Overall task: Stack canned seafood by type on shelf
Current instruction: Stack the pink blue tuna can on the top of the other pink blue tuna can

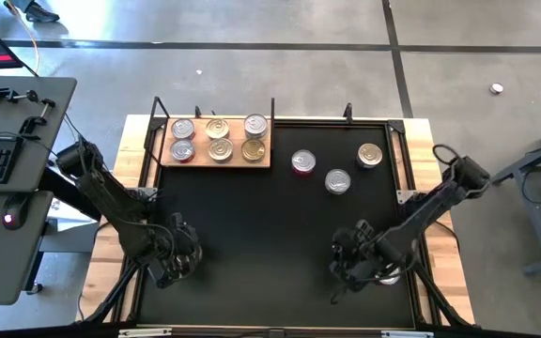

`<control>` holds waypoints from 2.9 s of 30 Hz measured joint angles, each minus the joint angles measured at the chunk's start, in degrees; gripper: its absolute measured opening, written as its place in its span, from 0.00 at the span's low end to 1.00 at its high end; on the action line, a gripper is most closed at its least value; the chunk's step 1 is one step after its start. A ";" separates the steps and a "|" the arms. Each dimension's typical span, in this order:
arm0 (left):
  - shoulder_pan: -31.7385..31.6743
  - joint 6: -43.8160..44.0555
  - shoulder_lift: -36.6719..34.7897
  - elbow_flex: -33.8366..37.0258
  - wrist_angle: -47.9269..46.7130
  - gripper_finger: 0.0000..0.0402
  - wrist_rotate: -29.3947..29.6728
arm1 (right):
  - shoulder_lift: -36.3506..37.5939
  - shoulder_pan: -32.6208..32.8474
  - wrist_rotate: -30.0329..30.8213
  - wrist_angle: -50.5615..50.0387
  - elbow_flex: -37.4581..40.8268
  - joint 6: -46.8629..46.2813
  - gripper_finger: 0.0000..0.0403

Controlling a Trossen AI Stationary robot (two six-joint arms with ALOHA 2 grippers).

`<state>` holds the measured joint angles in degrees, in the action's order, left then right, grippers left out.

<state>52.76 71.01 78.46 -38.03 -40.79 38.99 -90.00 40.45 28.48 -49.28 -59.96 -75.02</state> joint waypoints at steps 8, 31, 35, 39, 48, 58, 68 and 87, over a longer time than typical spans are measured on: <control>-0.68 -0.18 1.56 5.27 12.65 0.02 -1.51 | -8.47 -3.29 0.42 21.22 0.02 12.80 0.24; 7.66 -11.25 1.79 -10.98 -2.80 0.00 -11.06 | -26.52 -12.33 -0.72 84.35 0.02 55.45 0.24; 7.94 3.03 1.94 -7.56 -10.43 0.00 -7.95 | -27.14 -12.36 -0.49 84.72 0.02 55.55 0.24; 5.25 4.91 1.96 -2.56 -5.83 0.00 -8.06 | -27.14 -12.35 -0.45 86.72 0.02 54.67 0.24; -3.72 -24.24 2.11 2.09 31.64 0.00 0.93 | -27.14 -12.29 -0.29 92.93 0.02 57.12 0.24; -0.79 -57.07 2.05 -2.68 33.92 0.00 -6.33 | -27.14 -11.96 0.63 93.58 0.02 57.10 0.24; 6.86 -47.02 2.05 -3.75 27.45 0.12 -7.65 | -27.14 -11.92 0.99 93.27 0.02 57.46 0.24; 10.04 -59.83 17.88 -4.66 27.34 0.47 9.77 | -27.14 -12.84 0.97 91.92 0.02 57.55 0.24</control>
<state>62.80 11.18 96.33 -42.70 -13.45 48.76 -117.14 27.62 29.45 42.63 -59.94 -17.47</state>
